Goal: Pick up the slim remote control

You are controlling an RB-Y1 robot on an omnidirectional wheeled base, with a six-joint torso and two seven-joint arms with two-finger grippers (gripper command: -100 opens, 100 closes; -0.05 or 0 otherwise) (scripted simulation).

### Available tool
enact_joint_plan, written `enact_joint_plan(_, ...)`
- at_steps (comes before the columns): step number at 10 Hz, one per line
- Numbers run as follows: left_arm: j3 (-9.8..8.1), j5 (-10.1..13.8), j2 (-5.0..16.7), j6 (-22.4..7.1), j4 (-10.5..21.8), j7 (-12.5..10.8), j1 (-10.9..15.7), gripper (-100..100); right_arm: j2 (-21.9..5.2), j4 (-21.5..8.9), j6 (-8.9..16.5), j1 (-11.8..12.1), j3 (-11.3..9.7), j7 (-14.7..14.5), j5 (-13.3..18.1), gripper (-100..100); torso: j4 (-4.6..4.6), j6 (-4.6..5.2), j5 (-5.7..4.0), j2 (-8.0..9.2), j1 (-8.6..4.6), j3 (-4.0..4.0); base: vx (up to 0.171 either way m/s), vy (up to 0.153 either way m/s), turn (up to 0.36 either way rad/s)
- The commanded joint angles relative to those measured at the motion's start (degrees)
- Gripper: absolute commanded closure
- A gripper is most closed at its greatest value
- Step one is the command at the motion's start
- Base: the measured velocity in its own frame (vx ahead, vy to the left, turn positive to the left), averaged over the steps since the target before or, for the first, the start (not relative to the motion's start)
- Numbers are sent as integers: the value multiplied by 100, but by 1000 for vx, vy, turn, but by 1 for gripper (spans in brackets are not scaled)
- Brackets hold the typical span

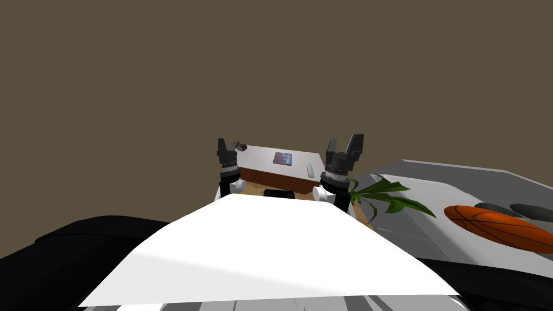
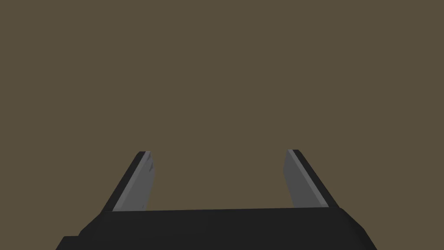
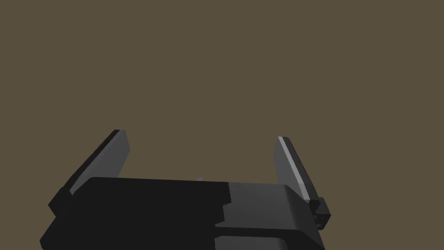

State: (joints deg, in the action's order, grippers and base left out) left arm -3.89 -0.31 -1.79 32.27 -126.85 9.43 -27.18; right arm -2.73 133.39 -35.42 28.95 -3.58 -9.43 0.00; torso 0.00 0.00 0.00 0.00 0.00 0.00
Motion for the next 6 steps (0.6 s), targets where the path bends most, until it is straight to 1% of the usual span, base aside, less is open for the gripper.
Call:
enact_joint_plan(1, 0, 0, 0, 0, 0, 0, 0, 0, -200, -37, 87, 48, -103, -59, 40, -100, 0, 0, 0, 0, 0, 0, -47, -43, 16)
enact_joint_plan(3, 0, 0, 1, 0, 0, 0, 1, 0, -419, -93, 207, 111, -248, -162, 107, -100, 7, 0, -6, 36, -28, 20, -127, -87, 38)
enact_joint_plan(6, 0, 0, 1, -1, 0, 0, 2, 0, -841, -224, 446, 252, -545, -421, 272, -100, 13, 0, -10, 60, -43, 35, -160, -108, 87)
